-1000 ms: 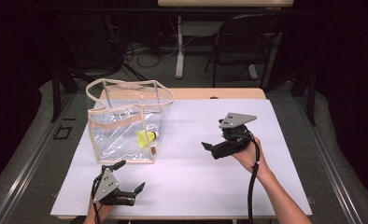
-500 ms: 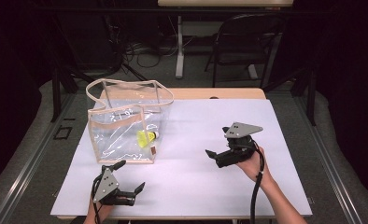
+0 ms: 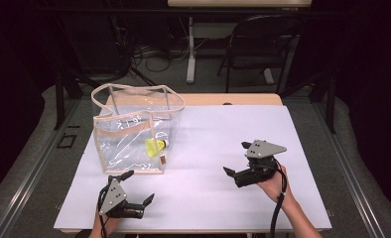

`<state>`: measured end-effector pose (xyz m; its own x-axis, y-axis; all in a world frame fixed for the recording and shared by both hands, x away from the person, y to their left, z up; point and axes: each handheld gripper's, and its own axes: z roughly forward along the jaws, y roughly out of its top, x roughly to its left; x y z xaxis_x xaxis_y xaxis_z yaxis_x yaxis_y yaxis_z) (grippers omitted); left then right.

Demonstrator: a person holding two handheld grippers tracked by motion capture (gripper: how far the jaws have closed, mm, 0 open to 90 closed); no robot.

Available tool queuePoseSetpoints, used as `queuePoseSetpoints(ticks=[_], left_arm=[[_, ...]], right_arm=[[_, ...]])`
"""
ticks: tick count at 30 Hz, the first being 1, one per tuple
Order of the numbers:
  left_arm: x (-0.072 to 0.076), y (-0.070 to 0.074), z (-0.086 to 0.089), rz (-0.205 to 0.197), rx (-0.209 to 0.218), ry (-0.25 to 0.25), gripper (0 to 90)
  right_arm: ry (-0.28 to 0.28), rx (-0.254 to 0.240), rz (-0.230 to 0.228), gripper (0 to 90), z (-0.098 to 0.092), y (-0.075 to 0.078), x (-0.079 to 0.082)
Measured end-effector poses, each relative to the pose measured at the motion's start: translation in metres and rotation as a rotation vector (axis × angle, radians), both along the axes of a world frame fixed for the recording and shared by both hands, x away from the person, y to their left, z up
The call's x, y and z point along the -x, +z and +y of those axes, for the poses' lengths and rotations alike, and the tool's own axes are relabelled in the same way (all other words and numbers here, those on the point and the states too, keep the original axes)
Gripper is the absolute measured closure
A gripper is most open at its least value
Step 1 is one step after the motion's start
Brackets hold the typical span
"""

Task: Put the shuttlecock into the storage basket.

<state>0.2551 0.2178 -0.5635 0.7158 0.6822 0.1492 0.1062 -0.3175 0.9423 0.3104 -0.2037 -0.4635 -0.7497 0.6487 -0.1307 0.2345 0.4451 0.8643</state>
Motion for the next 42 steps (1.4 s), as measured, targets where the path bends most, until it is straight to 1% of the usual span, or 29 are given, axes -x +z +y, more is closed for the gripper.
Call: queuePoseSetpoints(ticks=[4, 6, 8, 18, 20, 24, 26, 28, 30, 33, 42], left_arm=[[0.000, 0.000, 0.000, 0.002, 0.003, 0.000, 0.0], [0.000, 0.000, 0.000, 0.000, -0.003, -0.002, 0.0], [0.000, 0.000, 0.000, 0.002, 0.002, 0.001, 0.0], [0.000, 0.000, 0.000, 0.001, -0.002, 0.000, 0.0], [0.000, 0.000, 0.000, 0.001, -0.002, 0.001, 0.0], [0.000, 0.000, 0.000, 0.001, -0.001, 0.001, 0.0], [0.000, 0.000, 0.000, 0.001, -0.003, 0.001, 0.0], [0.000, 0.000, 0.000, 0.001, -0.003, 0.001, 0.0], [0.000, 0.000, 0.000, 0.000, -0.004, 0.001, 0.0], [0.000, 0.000, 0.000, 0.001, -0.006, 0.002, 0.0], [0.000, 0.000, 0.000, 0.002, -0.010, 0.001, 0.0]], right_arm=[[-0.005, -0.003, -0.015, 1.8, -0.005, -0.005, 0.006], [-0.009, -0.001, -0.021, 1.8, -0.007, -0.007, 0.009], [-0.015, -0.008, -0.027, 1.9, -0.008, -0.010, 0.012], [-0.009, -0.018, -0.032, 2.0, -0.013, -0.028, 0.025], [-0.005, -0.026, -0.033, 2.0, -0.013, -0.032, 0.028], [0.003, -0.016, -0.038, 2.0, -0.013, -0.040, 0.034], [0.002, -0.011, -0.044, 2.0, -0.013, -0.044, 0.037], [0.001, -0.004, -0.062, 2.0, -0.014, -0.048, 0.040], [0.006, -0.007, -0.065, 2.0, -0.015, -0.050, 0.042], [0.016, 0.003, -0.072, 2.0, -0.015, -0.055, 0.045], [0.021, -0.006, -0.080, 2.0, -0.020, -0.069, 0.056]])
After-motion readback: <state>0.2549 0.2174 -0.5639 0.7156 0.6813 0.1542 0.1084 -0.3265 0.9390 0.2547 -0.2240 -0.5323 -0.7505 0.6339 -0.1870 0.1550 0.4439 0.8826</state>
